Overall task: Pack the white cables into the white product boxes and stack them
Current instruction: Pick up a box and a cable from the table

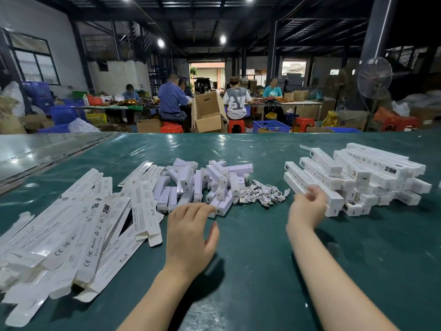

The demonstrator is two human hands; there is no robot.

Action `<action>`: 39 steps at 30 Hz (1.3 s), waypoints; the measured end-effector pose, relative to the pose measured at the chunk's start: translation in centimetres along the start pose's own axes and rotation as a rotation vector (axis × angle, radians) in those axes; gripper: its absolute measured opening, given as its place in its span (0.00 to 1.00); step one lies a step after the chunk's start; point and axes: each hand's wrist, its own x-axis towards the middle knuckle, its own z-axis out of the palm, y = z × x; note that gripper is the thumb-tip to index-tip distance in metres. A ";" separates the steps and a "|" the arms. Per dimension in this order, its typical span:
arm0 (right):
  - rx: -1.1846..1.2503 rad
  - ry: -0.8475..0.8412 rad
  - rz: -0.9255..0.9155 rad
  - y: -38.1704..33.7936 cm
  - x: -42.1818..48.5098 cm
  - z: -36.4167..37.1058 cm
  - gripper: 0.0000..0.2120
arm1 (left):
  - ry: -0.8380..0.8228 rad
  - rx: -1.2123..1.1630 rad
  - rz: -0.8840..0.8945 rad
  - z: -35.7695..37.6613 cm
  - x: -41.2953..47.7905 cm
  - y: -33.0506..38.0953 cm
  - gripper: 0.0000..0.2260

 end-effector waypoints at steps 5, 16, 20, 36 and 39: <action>-0.286 -0.494 -0.097 3.1 -4.4 0.0 0.16 | -0.427 0.431 -0.579 -0.7 -0.1 -3.0 0.17; -0.580 -0.824 -0.315 2.7 -5.6 -0.5 0.13 | -0.412 0.428 -0.733 -1.6 -0.4 -5.0 0.14; -0.550 -0.835 -0.305 2.8 -5.8 -0.6 0.13 | -0.251 0.168 -0.718 -1.9 -0.1 -5.1 0.19; 0.079 -0.971 0.222 2.1 -5.9 0.1 0.09 | -0.237 -0.227 -0.026 0.1 -0.7 2.4 0.12; -0.039 -0.918 0.212 1.9 -5.9 0.4 0.10 | -0.132 -0.160 0.020 0.3 -0.6 2.1 0.11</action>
